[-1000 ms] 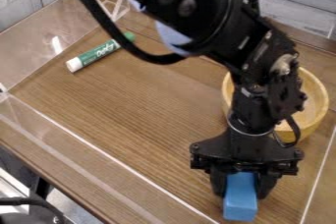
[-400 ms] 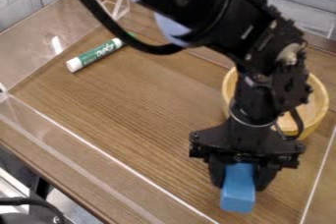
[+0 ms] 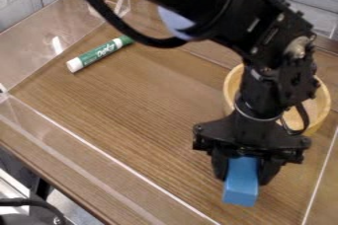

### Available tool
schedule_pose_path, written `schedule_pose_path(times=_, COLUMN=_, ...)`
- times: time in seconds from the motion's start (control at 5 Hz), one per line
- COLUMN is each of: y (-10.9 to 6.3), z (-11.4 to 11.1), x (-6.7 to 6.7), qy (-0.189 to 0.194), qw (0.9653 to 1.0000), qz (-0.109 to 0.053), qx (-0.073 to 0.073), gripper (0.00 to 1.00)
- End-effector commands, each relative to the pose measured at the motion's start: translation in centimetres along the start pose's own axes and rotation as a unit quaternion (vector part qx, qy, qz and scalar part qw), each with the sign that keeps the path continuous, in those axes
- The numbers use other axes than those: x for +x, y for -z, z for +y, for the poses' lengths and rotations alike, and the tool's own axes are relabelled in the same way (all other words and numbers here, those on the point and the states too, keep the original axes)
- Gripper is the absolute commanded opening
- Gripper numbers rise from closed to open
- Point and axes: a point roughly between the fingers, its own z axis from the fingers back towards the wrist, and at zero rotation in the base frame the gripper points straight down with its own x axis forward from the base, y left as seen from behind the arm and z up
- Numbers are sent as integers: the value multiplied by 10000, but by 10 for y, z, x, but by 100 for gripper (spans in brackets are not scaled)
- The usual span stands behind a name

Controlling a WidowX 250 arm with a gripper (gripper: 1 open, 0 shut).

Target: Put the blue block in the brown bowl

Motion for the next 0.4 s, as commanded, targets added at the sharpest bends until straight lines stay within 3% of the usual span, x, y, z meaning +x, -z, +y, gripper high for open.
schedule_pose_path(times=0.0, y=-18, z=-12, x=9, qy=113, qw=9991, qz=-289, qx=-283, gripper=0)
schedule_pose_path(times=0.2, y=-21, z=-13, x=11, qy=175, qw=9989, qz=-334, qx=-293, gripper=0)
